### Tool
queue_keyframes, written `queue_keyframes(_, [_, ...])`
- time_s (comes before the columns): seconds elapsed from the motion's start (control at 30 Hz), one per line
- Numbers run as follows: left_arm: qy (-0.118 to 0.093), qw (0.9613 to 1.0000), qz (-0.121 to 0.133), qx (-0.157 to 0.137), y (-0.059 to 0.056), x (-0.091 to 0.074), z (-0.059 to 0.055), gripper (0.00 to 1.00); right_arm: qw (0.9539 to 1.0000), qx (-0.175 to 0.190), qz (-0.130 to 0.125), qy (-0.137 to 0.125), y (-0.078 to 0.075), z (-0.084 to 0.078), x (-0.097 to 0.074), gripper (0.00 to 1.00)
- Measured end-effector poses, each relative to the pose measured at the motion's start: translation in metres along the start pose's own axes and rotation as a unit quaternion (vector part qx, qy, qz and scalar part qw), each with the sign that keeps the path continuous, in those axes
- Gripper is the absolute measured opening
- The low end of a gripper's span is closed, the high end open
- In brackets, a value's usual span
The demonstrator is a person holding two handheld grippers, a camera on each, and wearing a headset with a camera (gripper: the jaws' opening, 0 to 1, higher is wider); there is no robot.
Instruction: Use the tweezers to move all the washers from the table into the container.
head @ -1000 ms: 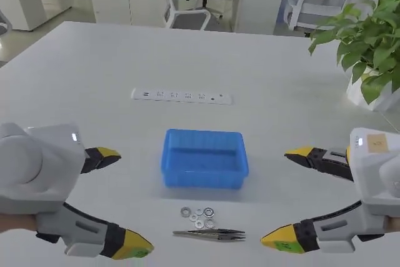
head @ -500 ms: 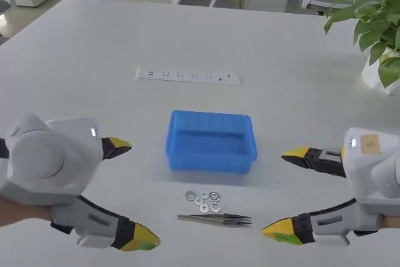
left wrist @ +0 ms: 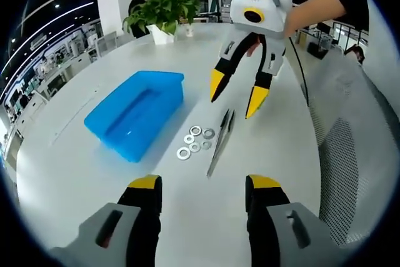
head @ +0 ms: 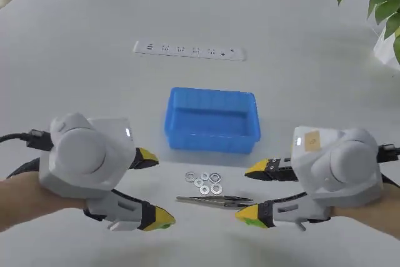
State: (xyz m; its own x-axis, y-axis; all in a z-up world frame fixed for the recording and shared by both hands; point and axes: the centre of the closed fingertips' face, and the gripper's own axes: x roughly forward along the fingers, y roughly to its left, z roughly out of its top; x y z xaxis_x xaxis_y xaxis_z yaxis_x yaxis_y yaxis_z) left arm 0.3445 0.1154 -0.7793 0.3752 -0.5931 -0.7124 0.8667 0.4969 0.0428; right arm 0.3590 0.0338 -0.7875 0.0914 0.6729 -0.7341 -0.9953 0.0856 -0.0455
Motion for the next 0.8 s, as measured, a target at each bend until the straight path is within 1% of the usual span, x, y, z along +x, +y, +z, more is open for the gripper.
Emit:
queue_keyframes(0.03, [-0.001,1.0,-0.002,0.002,0.0,0.003,0.0,0.57,1.0,-0.003,0.002,0.004,0.001,0.0,0.004,0.29])
queue_keyframes(0.07, [0.0,1.0,-0.008,0.0,-0.001,0.007,0.0,0.56,0.9998,-0.011,0.013,0.014,0.004,-0.002,0.008,0.29])
queue_keyframes(0.1, [0.001,1.0,-0.009,-0.002,0.0,0.01,-0.001,0.55,0.9995,-0.017,0.018,0.022,0.005,-0.004,0.011,0.29])
queue_keyframes(0.13, [0.004,0.9999,-0.009,0.0,0.0,0.013,-0.001,0.53,0.999,-0.027,0.017,0.032,0.005,-0.006,0.014,0.29])
queue_keyframes(0.2, [0.011,0.9998,-0.013,0.009,-0.002,0.017,-0.002,0.51,0.9979,-0.044,0.026,0.039,0.008,-0.005,0.018,0.29])
queue_keyframes(0.23, [0.013,0.9997,-0.015,0.011,-0.002,0.018,-0.002,0.49,0.9979,-0.043,0.027,0.04,0.009,-0.005,0.019,0.28])
queue_keyframes(0.3, [0.013,0.9995,-0.024,0.018,-0.005,0.02,-0.001,0.35,0.9973,-0.051,0.033,0.04,0.011,-0.003,0.021,0.26])
queue_keyframes(0.33, [0.016,0.9992,-0.023,0.028,-0.006,0.022,-0.001,0.28,0.9968,-0.058,0.034,0.044,0.012,-0.004,0.023,0.24])
queue_keyframes(0.37, [0.019,0.9988,-0.02,0.04,-0.005,0.022,-0.001,0.25,0.997,-0.054,0.033,0.044,0.013,-0.004,0.022,0.21])
queue_keyframes(0.4, [0.022,0.9986,-0.023,0.042,-0.006,0.023,-0.002,0.27,0.9969,-0.056,0.034,0.044,0.015,-0.003,0.024,0.19])
queue_keyframes(0.47, [0.034,0.998,-0.04,0.036,-0.011,0.027,-0.004,0.3,0.9967,-0.058,0.039,0.041,0.016,-0.002,0.024,0.16])
queue_keyframes(0.5, [0.035,0.9976,-0.039,0.045,-0.011,0.028,-0.004,0.3,0.9962,-0.06,0.045,0.043,0.019,-0.003,0.024,0.14])
queue_keyframes(0.53, [0.038,0.9971,-0.038,0.054,-0.01,0.029,-0.004,0.3,0.9962,-0.061,0.045,0.043,0.019,-0.003,0.024,0.13])
queue_keyframes(0.57, [0.036,0.9974,-0.041,0.047,-0.01,0.03,-0.003,0.3,0.9963,-0.06,0.044,0.042,0.018,-0.003,0.024,0.13])
queue_keyframes(0.63, [0.036,0.9972,-0.044,0.049,-0.01,0.033,-0.001,0.31,0.9967,-0.054,0.045,0.041,0.018,-0.002,0.024,0.13])
queue_keyframes(0.73, [0.035,0.997,-0.052,0.046,-0.009,0.039,0.002,0.29,0.9967,-0.053,0.047,0.04,0.017,-0.002,0.024,0.12])
queue_keyframes(0.8, [0.037,0.9963,-0.061,0.047,-0.012,0.04,0.004,0.25,0.9962,-0.058,0.049,0.043,0.016,-0.002,0.024,0.11])
